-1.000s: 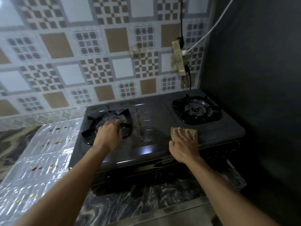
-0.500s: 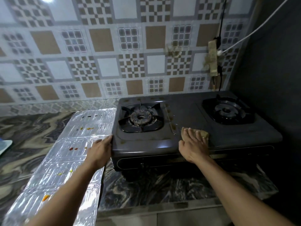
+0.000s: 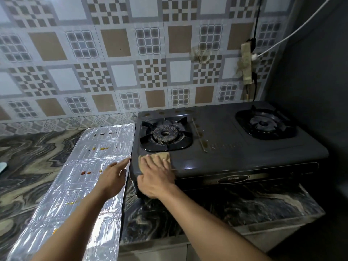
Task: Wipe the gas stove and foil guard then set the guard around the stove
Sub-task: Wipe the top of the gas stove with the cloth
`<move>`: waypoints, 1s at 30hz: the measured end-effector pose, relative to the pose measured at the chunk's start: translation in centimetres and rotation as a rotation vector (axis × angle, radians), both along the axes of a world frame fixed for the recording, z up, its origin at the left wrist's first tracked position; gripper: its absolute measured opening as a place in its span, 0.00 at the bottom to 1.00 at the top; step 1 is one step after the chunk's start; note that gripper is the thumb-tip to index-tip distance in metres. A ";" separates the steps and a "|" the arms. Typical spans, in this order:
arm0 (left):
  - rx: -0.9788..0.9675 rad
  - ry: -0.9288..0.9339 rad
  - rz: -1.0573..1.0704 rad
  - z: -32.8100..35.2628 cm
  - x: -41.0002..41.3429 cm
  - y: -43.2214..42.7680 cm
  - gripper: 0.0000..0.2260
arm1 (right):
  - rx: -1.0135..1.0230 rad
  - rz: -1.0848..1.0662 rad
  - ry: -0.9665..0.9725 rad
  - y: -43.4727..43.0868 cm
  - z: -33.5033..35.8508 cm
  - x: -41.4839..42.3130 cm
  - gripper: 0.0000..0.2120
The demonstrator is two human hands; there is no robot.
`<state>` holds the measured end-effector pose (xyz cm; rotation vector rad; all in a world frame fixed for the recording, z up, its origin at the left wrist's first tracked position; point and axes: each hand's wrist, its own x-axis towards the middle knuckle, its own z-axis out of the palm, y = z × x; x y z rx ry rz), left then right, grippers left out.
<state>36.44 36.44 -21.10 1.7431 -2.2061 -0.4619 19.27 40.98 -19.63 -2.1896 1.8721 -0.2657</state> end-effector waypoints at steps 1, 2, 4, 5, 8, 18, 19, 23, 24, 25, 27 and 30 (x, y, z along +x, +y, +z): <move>0.009 -0.002 0.016 -0.2 0.7 -0.1 0.24 | 0.003 0.022 -0.006 -0.4 0.1 0.9 0.31; 0.023 -0.011 0.030 -0.4 1.5 -0.3 0.24 | 0.008 0.044 -0.008 -1.0 0.1 1.8 0.31; 0.043 -0.022 0.043 -0.7 2.5 -0.6 0.25 | 0.002 0.086 -0.001 -1.9 0.2 2.9 0.31; 0.049 -0.024 0.044 -0.7 2.7 -0.7 0.25 | -0.004 0.106 0.002 -2.4 0.1 3.2 0.30; 0.038 -0.016 0.021 -0.6 2.5 -0.7 0.24 | -0.028 0.147 -0.009 -3.0 -0.4 3.1 0.31; -0.034 0.014 -0.038 1.4 -1.7 -2.3 0.19 | -0.082 0.097 -0.076 -0.1 -1.7 -2.0 0.33; -0.029 0.007 -0.050 1.6 -2.0 -2.6 0.18 | -0.090 0.073 -0.063 0.3 -1.9 -3.1 0.33; 0.012 -0.063 -0.037 1.5 -3.8 -4.1 0.16 | -0.089 -0.042 -0.011 1.7 -2.4 -9.0 0.33; 0.030 -0.082 0.003 1.5 -4.2 -4.3 0.17 | -0.076 -0.076 -0.001 2.0 -2.4 -10.4 0.33; 0.048 -0.100 0.042 1.6 -4.7 -4.5 0.17 | -0.065 -0.117 0.010 2.1 -2.4 -11.9 0.34; 0.068 -0.123 0.098 1.8 -5.5 -4.9 0.19 | -0.039 -0.199 0.037 2.1 -2.4 -14.3 0.35; 0.069 -0.138 0.121 1.5 -5.8 -5.5 0.20 | 0.007 -0.287 0.051 1.2 -2.2 -16.7 0.35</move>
